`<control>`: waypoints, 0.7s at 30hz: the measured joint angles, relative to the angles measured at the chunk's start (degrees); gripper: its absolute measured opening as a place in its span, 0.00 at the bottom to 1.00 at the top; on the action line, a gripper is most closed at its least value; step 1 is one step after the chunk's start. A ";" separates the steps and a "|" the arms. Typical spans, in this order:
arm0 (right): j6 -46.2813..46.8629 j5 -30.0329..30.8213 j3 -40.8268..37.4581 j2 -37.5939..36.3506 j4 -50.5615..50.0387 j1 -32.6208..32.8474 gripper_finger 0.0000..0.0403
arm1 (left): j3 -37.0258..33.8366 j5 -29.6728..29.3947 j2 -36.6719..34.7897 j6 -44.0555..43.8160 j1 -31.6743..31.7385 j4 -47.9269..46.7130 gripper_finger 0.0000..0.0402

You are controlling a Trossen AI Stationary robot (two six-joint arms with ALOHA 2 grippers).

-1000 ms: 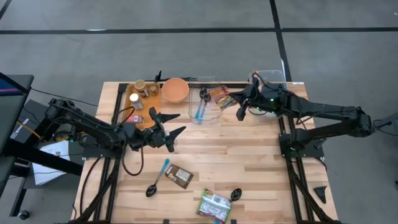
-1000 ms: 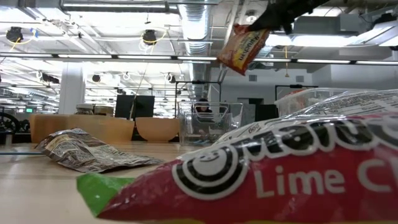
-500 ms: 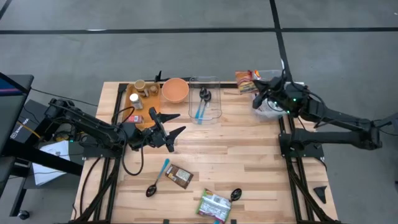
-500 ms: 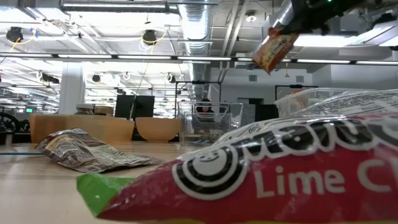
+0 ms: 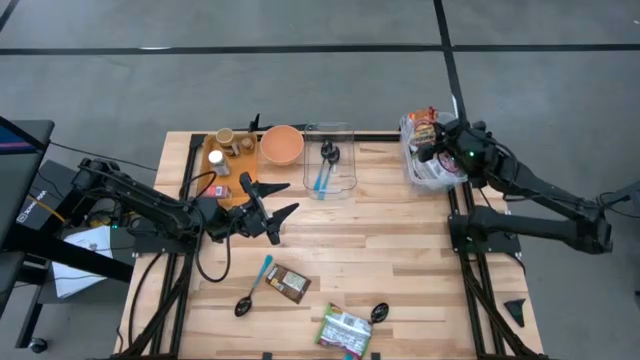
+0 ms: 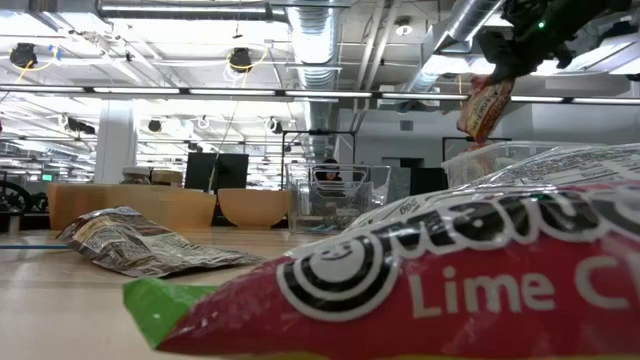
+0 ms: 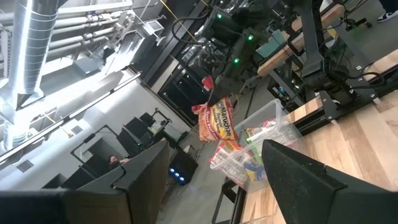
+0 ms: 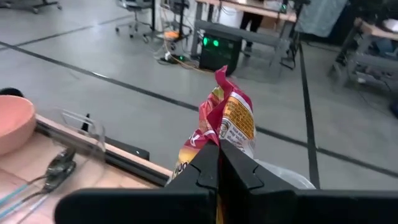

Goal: Pick & Place Food Item
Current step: Put the red noodle pack into the transparent bin

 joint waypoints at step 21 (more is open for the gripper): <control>2.01 -9.36 0.04 0.51 -12.02 -3.74 0.00 | 0.00 0.02 0.02 0.00 0.00 0.01 0.62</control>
